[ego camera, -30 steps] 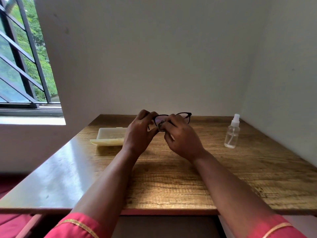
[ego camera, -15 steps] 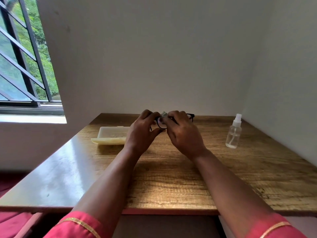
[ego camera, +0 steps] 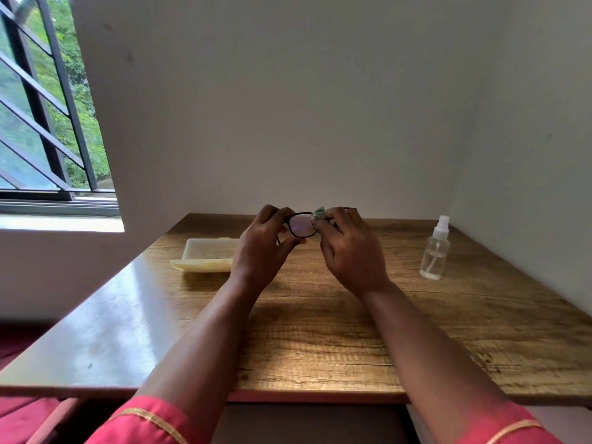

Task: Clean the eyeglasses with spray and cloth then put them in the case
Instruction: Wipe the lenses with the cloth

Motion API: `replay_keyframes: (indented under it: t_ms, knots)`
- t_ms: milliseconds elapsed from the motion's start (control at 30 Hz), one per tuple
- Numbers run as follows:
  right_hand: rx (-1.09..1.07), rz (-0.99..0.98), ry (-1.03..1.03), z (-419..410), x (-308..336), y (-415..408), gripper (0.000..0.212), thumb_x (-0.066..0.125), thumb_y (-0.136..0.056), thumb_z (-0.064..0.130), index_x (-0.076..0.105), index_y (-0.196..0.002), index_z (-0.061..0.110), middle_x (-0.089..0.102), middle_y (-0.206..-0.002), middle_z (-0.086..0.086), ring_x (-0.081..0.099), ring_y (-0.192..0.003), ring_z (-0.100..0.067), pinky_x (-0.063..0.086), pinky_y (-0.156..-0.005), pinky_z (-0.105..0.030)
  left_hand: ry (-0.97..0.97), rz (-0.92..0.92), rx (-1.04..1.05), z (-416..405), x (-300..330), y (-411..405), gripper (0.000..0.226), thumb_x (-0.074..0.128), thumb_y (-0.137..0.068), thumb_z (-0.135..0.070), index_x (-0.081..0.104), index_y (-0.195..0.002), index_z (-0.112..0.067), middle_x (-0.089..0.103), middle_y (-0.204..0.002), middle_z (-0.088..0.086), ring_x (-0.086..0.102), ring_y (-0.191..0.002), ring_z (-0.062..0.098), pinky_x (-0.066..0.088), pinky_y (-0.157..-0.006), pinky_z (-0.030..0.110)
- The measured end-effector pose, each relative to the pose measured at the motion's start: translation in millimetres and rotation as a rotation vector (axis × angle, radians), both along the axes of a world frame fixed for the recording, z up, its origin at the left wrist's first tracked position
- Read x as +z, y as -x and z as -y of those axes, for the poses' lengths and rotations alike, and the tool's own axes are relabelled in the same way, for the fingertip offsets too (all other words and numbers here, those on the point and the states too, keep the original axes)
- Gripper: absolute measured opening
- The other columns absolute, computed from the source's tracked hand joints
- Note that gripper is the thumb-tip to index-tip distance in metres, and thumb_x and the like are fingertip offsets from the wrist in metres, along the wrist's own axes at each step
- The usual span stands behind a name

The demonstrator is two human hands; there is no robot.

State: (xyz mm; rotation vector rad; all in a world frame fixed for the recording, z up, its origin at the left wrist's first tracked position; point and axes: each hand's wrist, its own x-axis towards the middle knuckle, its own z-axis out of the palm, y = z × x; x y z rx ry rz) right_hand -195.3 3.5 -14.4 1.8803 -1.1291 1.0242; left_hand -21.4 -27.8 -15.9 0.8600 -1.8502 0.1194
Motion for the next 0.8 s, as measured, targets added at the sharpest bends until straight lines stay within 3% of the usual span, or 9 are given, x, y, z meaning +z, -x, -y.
replay_keyframes:
  t_ms: [200, 367, 500, 633, 800]
  knots:
    - [0.143, -0.085, -0.123, -1.1, -2.6, -7.9, 0.029, 0.057, -0.086, 0.001, 0.067, -0.112, 0.008, 0.062, -0.106, -0.009, 0.06, -0.096, -0.023, 0.053, -0.07, -0.033, -0.002, -0.029, 0.015, 2.1, -0.4, -1.6, 0.038, 0.078, -0.079, -0.027, 0.063, -0.111, -0.014, 0.057, -0.1, 0.0, 0.061, -0.077, 0.015, 0.055, -0.065, 0.036]
    - [0.317, 0.147, -0.172, -5.0, 2.3, -10.5, 0.039, 0.053, -0.087, -0.008, 0.049, -0.116, 0.018, 0.047, -0.111, -0.006, 0.048, -0.089, -0.01, 0.047, -0.061, -0.022, 0.0, -0.007, 0.009, 1.9, -0.6, 0.1, 0.038, 0.079, -0.078, -0.025, 0.063, -0.11, -0.015, 0.056, -0.101, -0.002, 0.06, -0.077, 0.015, 0.054, -0.064, 0.036]
    - [0.391, 0.236, -0.119, -9.0, 3.4, -14.5, 0.026, 0.05, -0.087, -0.007, 0.057, -0.106, 0.01, 0.044, -0.11, -0.005, 0.05, -0.095, -0.012, 0.053, -0.07, -0.025, -0.007, 0.018, 0.007, 2.0, -1.9, 1.9, 0.04, 0.079, -0.077, -0.025, 0.062, -0.113, -0.016, 0.056, -0.103, -0.001, 0.062, -0.08, 0.017, 0.055, -0.066, 0.035]
    - [0.377, 0.25, -0.096, -7.1, 3.3, -17.0, 0.017, 0.06, -0.087, -0.009, 0.064, -0.098, 0.003, 0.052, -0.105, -0.01, 0.053, -0.091, -0.012, 0.053, -0.072, -0.024, -0.008, 0.036, 0.0, 1.8, -2.3, 2.4, 0.043, 0.079, -0.077, -0.022, 0.062, -0.115, -0.013, 0.057, -0.105, 0.001, 0.064, -0.081, 0.019, 0.055, -0.067, 0.036]
    - [0.19, 0.211, -0.032, 0.5, 0.5, -10.5, 0.01, 0.062, -0.086, -0.001, 0.066, -0.095, 0.002, 0.057, -0.1, -0.009, 0.051, -0.091, -0.019, 0.048, -0.071, -0.027, 0.001, 0.017, -0.02, 0.7, 0.0, 1.5, 0.039, 0.078, -0.079, -0.027, 0.063, -0.113, -0.016, 0.057, -0.103, -0.001, 0.062, -0.08, 0.016, 0.056, -0.065, 0.039]
